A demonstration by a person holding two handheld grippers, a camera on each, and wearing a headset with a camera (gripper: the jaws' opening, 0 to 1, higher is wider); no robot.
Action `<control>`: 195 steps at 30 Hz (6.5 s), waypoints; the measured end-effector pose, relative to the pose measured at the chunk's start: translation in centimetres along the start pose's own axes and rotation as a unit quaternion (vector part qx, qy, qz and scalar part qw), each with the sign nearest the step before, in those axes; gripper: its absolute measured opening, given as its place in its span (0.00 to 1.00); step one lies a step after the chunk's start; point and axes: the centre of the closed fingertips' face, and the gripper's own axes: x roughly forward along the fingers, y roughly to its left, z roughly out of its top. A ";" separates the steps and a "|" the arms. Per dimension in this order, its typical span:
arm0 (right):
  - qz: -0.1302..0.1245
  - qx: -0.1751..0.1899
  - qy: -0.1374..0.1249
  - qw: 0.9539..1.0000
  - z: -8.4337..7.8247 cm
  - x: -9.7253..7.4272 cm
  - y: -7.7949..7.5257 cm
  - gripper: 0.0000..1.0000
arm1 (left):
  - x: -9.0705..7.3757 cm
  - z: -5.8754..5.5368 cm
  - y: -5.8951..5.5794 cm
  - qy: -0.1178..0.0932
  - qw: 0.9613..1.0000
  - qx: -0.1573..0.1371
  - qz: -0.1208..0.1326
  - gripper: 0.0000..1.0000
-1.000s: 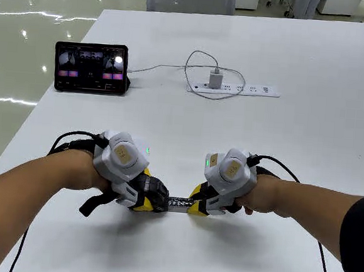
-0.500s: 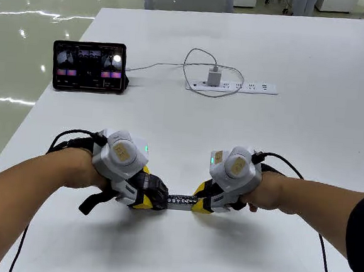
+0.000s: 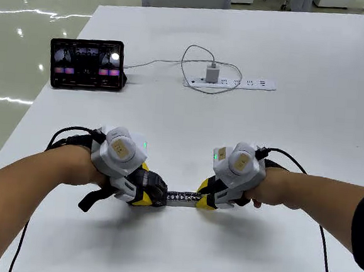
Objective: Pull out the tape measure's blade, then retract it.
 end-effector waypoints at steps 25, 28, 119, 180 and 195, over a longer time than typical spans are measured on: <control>0.003 0.004 0.004 1.000 -1.2 -1.1 0.0 0.10 | 0.1 0.0 0.0 0.000 1.000 -0.001 0.000 0.33; 0.003 0.005 0.005 1.000 -1.3 -1.2 0.0 0.10 | 0.1 0.0 0.0 0.000 1.000 -0.001 0.000 0.33; -0.001 0.027 0.016 1.000 -5.5 -5.0 -0.6 0.10 | 0.2 0.2 0.0 -0.002 1.000 -0.005 0.001 0.33; -0.009 0.031 0.039 0.999 -9.1 -8.0 -0.3 0.10 | 0.2 0.2 0.0 -0.001 1.000 -0.005 0.001 0.33; -0.010 0.025 0.046 0.999 -9.6 -8.9 -0.1 0.09 | 0.2 0.2 0.0 0.000 1.000 -0.005 0.002 0.33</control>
